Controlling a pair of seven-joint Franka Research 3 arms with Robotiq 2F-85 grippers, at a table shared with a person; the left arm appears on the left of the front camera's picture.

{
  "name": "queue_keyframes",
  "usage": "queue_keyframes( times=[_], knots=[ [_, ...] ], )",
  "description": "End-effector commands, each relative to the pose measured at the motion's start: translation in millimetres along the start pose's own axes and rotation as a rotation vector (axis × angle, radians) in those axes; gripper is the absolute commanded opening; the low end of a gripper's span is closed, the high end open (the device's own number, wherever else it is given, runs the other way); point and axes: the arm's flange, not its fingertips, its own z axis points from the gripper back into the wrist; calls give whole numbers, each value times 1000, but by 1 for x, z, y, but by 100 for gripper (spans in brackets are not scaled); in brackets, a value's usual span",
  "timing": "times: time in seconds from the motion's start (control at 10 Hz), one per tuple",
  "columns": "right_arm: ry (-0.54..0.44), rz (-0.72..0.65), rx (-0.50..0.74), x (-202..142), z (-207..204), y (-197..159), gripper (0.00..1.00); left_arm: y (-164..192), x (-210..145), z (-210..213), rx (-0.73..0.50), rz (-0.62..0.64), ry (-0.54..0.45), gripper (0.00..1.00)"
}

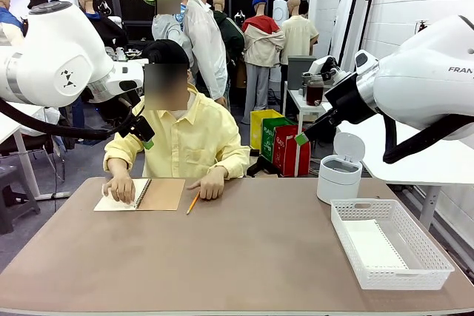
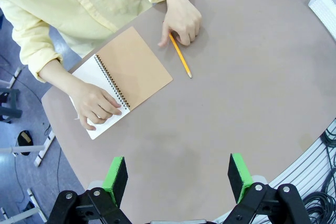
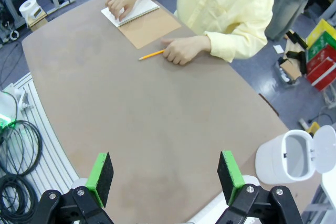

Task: Sort the paper based on its condition.
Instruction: If a person hands you a paper, place it in the Organizing basket , and if it's crumpled, put it in the Trash can.

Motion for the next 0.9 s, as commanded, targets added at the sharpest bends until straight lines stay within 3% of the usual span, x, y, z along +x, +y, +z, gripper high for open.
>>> queue_keyframes(
  times=[0.0,0.8],
  knots=[
    [6,5,10,1,0,1,100,2,0,1,2,-1,-2,100],
    [6,5,10,1,0,1,100,2,0,1,2,-1,-2,100]
  ],
)
